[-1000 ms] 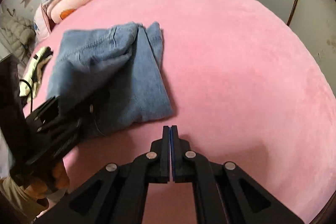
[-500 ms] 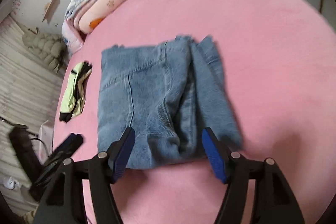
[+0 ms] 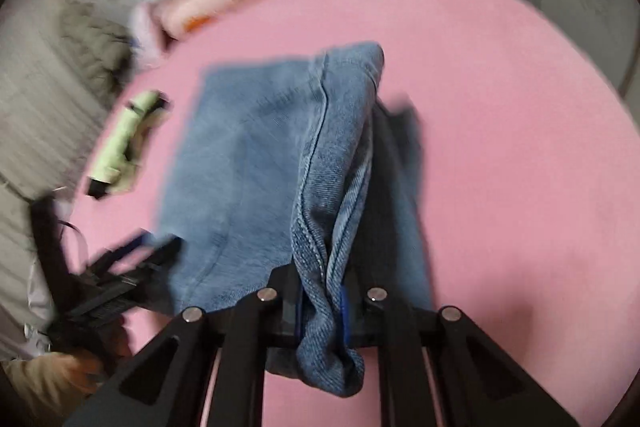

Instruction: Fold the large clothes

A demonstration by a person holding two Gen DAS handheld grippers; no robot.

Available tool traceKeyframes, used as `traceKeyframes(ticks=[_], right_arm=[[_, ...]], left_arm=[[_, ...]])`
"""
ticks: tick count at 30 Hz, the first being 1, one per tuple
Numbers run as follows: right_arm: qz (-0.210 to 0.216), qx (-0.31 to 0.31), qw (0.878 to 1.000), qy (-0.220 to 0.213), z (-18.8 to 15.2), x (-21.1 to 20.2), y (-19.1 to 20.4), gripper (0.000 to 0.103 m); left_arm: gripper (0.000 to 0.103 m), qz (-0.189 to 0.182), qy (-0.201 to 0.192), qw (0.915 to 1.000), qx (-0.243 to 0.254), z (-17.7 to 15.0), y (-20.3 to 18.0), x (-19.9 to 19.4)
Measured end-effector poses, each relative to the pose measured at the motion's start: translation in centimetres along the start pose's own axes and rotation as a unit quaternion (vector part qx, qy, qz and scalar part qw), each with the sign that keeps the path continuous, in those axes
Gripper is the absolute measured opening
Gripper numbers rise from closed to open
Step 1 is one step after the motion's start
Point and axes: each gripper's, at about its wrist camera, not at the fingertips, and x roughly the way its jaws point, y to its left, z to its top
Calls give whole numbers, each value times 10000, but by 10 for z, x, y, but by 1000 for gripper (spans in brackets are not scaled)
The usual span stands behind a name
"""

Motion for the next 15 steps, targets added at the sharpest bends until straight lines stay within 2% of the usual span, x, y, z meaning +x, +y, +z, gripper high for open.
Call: traceKeyframes(ticks=[2,3,6,7,9,12,13,15], right_arm=[[-213,15,9994,280,-14,30,-12,13],[-363,-188,9990,172,-19,36,-9,13],[-769,-403,9960,223,-10,27,11,19],[-913,-418,9948,187,-6,20,16,26],[-1186,-318,9923,-177,1,-5,26,31],[-1223,-49,9885,-889,13,-37,39,38],[-1117,-35,9885,-1019,19,-41,42,44],[-807,-101,9911,-1058,37,-34,53,44]], left_arm=[[93,437,-181,9975,534,-9,-19,7],[93,539,-227,9965,593,-11,-22,8],[93,276,101,9993,233,1,-9,3],[93,242,209,9994,145,7,-2,0],[93,418,71,9990,106,15,2,-21],[93,289,-403,9987,112,32,9,-48],[93,192,-502,9985,105,38,10,-50],[93,-60,-567,9983,96,57,12,-42]])
